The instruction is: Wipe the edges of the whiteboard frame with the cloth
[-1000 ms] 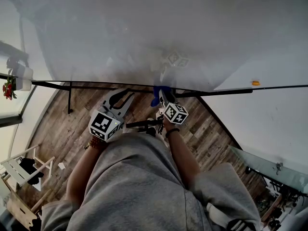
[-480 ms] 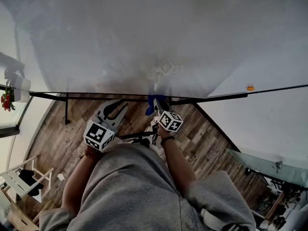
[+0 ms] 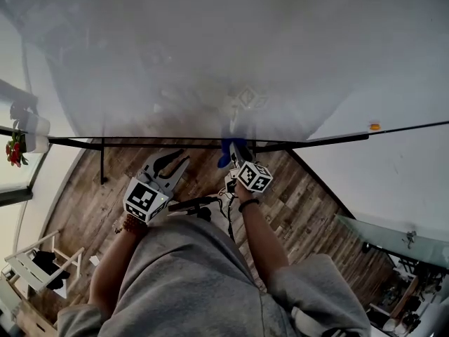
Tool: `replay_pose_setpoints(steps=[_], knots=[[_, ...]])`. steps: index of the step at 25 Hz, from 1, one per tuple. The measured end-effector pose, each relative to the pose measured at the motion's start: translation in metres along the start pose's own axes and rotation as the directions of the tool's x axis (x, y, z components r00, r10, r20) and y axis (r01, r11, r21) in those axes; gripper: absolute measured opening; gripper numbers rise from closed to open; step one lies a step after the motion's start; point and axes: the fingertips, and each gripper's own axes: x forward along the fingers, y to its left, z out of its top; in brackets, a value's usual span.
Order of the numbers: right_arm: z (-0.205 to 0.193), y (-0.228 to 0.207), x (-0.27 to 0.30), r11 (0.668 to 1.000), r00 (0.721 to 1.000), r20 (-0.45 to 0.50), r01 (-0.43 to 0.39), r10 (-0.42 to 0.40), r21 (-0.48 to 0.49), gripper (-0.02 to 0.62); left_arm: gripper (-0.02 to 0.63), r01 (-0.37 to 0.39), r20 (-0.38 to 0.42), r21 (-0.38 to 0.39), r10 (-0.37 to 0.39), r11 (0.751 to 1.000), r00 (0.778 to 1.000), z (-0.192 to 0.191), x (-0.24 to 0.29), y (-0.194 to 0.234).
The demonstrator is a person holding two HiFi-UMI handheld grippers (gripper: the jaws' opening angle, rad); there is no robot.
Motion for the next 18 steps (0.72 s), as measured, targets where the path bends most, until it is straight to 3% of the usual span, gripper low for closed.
replay_pose_setpoints(steps=[7, 18], knots=[[-0.007, 0.012, 0.006, 1.000, 1.000, 0.021, 0.004, -0.005, 0.013, 0.120, 0.084, -0.034, -0.007, -0.026, 0.034, 0.999, 0.999, -0.015, -0.029, 0.030], [-0.014, 0.032, 0.014, 0.999, 1.000, 0.022, 0.007, -0.008, 0.043, 0.120, 0.084, 0.000, 0.010, -0.009, 0.000, 1.000, 1.000, -0.011, -0.042, 0.033]])
